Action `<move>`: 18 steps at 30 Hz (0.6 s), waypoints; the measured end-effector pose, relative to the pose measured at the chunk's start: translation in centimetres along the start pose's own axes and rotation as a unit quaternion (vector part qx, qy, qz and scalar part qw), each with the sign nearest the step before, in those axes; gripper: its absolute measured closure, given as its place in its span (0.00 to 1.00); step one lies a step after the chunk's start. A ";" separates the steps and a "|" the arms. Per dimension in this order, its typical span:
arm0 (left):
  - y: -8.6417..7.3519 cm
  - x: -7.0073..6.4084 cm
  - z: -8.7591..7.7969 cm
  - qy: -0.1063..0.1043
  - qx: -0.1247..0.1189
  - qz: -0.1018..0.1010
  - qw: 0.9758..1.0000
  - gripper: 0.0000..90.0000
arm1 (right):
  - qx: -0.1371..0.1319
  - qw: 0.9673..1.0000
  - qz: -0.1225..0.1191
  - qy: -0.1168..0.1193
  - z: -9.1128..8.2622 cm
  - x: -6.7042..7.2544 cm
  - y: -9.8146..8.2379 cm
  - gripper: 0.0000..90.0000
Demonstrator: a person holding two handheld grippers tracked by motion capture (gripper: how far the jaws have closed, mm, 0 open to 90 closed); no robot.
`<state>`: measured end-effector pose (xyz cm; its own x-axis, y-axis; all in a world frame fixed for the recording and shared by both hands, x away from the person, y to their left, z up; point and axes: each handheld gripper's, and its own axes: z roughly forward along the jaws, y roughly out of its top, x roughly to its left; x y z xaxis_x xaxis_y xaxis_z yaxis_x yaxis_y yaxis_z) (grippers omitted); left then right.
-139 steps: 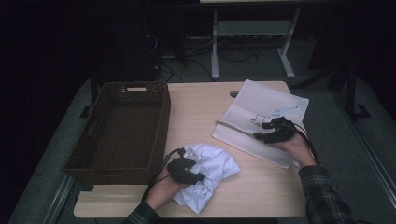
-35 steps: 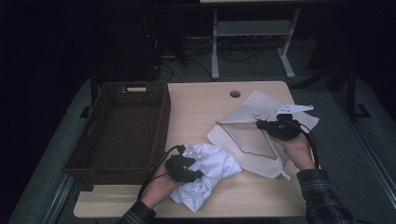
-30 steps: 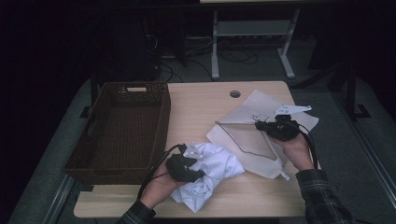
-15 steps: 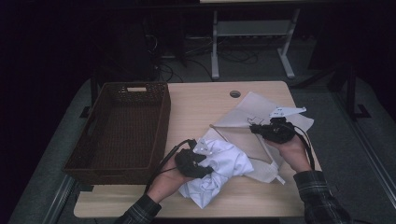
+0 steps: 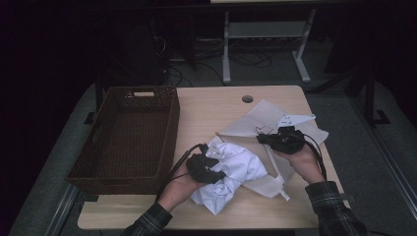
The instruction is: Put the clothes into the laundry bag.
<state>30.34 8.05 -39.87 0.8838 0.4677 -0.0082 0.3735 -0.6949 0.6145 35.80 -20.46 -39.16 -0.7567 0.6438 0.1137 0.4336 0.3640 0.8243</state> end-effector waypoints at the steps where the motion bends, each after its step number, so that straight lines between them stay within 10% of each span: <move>1: -0.1 0.2 0.0 0.004 0.000 -0.004 1.000 0.73 | 0.001 1.000 -0.002 0.002 0.1 0.1 0.1 0.97; 10: -0.8 1.3 0.5 0.026 0.013 -0.030 0.999 0.73 | 0.007 1.000 -0.020 0.016 1.2 1.7 0.7 0.97; 18: -0.2 0.2 0.8 0.021 0.011 -0.008 1.000 0.73 | 0.006 1.000 -0.021 0.018 1.6 2.1 0.9 0.97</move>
<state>30.67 7.81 -40.59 0.8650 0.5016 0.0153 0.3945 -0.6985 0.5970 35.37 -17.69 -39.02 -0.7917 0.6028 0.0997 0.4070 0.3987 0.8218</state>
